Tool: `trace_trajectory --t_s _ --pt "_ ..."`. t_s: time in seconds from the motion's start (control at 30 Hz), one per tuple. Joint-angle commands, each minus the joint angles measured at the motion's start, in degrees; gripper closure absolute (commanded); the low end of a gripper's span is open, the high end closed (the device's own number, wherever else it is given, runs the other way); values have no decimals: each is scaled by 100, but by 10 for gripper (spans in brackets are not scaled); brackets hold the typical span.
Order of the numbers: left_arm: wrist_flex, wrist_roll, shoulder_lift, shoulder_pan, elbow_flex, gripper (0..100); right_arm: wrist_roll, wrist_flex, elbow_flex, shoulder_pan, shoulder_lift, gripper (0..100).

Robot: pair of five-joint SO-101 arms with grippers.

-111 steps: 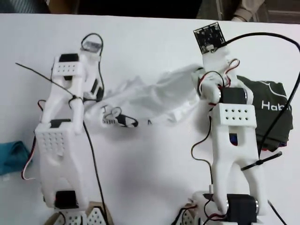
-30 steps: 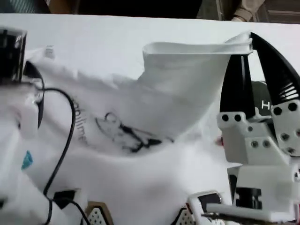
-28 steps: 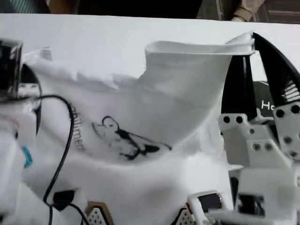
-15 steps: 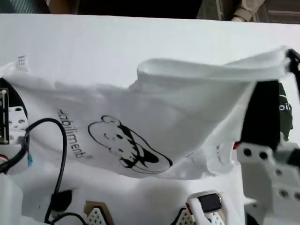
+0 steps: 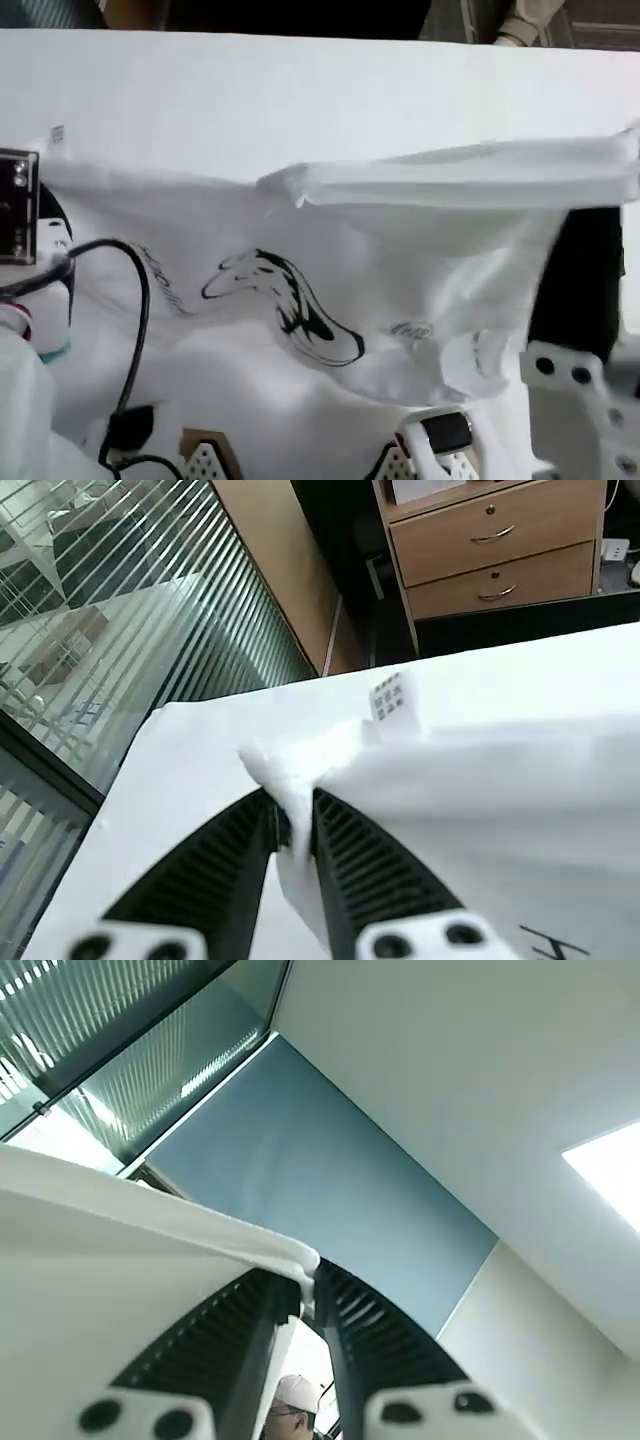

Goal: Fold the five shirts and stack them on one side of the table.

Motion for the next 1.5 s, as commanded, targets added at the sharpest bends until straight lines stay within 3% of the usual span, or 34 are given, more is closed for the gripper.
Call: trace_trajectory --t_s 0.0,0.27,0.53,0.93,1.1,1.3,1.47 --pt "-26 -18 -404 -26 233 976 -9 207 -431 -303 -119 978" --pt "-97 -70 -1459 -53 1446 976 26 470 -615 -444 -119 978" --pt "-633 -70 -1697 -53 2202 976 35 497 -642 -444 -84 978" --pt "-2426 -44 -1679 -44 4251 976 18 453 738 -444 936 978" --pt "-3385 -53 -1635 -44 5077 976 26 -215 1670 -215 1288 977" --pt "-3938 -53 -343 -44 4884 976 26 -1235 2769 251 1745 977" --pt "-3956 -53 1389 -35 3495 976 26 -1780 3007 409 2281 977"
